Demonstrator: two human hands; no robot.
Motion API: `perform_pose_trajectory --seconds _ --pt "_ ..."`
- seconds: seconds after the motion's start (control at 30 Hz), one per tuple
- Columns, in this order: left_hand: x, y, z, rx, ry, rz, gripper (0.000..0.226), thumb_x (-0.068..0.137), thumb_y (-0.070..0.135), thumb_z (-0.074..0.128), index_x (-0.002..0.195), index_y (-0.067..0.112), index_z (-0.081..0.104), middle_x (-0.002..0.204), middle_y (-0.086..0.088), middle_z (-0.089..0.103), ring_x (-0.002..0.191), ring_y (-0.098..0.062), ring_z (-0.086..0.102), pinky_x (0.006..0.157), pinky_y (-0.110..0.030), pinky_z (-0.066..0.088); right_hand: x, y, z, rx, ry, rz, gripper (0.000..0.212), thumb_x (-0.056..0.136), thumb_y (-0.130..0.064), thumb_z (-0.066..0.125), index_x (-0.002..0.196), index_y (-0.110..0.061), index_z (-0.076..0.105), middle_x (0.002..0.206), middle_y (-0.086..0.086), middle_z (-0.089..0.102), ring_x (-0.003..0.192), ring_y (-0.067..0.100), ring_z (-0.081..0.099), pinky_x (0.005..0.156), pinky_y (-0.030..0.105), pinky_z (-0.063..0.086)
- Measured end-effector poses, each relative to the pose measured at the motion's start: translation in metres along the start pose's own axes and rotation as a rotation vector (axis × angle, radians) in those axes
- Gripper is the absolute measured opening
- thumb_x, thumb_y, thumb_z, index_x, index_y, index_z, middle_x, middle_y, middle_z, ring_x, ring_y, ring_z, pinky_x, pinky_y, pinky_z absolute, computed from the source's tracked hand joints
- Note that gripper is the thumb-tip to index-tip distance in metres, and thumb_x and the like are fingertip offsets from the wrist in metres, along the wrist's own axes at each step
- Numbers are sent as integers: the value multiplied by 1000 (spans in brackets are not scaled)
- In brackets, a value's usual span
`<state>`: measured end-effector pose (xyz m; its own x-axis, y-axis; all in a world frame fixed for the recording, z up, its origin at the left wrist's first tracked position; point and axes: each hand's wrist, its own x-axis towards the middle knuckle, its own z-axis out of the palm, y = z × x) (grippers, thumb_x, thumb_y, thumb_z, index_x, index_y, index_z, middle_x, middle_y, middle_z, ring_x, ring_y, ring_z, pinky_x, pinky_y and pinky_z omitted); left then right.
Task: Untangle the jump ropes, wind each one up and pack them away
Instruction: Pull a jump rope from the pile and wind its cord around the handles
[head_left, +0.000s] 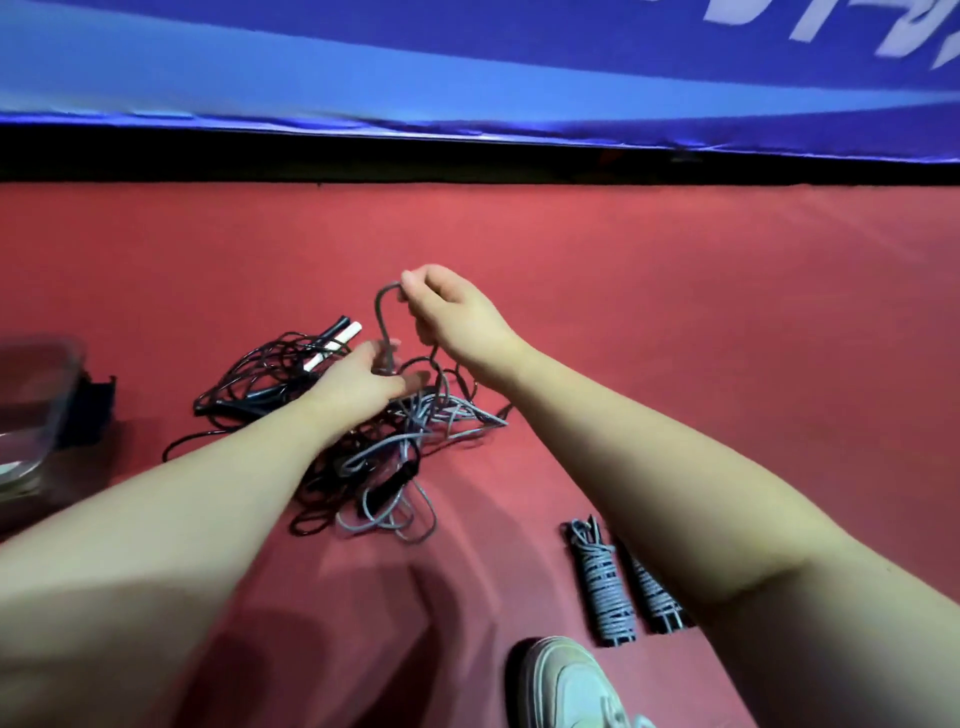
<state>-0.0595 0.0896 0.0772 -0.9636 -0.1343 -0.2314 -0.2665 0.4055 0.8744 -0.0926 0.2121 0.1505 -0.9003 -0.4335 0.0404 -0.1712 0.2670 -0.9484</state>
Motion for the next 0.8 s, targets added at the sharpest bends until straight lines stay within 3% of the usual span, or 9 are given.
perform_pose_trajectory --seconds 0.07,0.17,0.27,0.4,0.5,0.57,0.67,0.73,0.8 --pt "-1 4 5 116 -20 36 29 84 23 69 110 13 60 96 2 62 88 -14 55 79 -23 36 1 -23 -2 254 -2 -35 27 101 -20 38 77 -17 48 64 -3 36 42 3 32 45 17 26" --pt "-6 9 3 346 59 73 12 89 21 63 101 17 63 103 -6 67 100 -22 60 85 -27 41 6 -50 -10 462 71 -73 26 102 -15 36 80 -15 50 66 -2 35 39 1 28 42 15 22" --pt "-11 1 -15 566 165 16 23 95 24 51 114 16 62 118 -10 64 110 -30 57 87 -31 41 9 -63 -22 102 213 -199 23 98 -15 44 78 -19 55 65 -8 46 48 0 38 51 18 31" --pt "-23 -14 -41 614 135 -96 19 97 24 47 102 16 64 105 -11 67 99 -29 61 77 -29 42 4 -82 -33 -175 249 -415 15 94 -14 53 83 -12 64 66 -16 53 60 -6 47 66 16 39" --pt "-32 -24 -56 578 122 -117 18 95 25 51 86 24 66 102 -4 69 98 -25 61 85 -32 47 5 -89 -31 -346 245 -478 13 93 -16 55 88 -13 66 67 -19 52 67 1 49 68 16 38" --pt "-36 -24 -65 586 152 -73 21 95 27 49 97 25 70 110 -6 67 104 -28 60 92 -36 47 9 -86 -30 -425 233 -419 16 93 -18 54 93 -9 68 71 -13 53 72 8 48 67 20 37" --pt "-43 -7 -83 504 350 99 26 97 21 46 107 21 70 112 -9 63 110 -30 56 98 -38 43 15 -77 -30 -638 107 -211 20 94 -24 52 97 -8 65 80 -2 55 79 15 48 68 26 35" --pt "-52 16 -93 404 416 202 27 99 20 42 95 24 69 96 -4 65 91 -24 61 84 -36 49 15 -63 -33 -670 28 -90 23 95 -24 52 100 -5 64 77 -1 54 76 18 49 68 26 36" --pt "-64 42 -99 149 400 257 30 102 18 36 84 24 59 77 -3 60 60 -12 59 59 -27 49 10 -52 -36 -496 -18 8 17 94 -21 54 98 -6 61 67 -2 49 60 17 48 59 24 40"
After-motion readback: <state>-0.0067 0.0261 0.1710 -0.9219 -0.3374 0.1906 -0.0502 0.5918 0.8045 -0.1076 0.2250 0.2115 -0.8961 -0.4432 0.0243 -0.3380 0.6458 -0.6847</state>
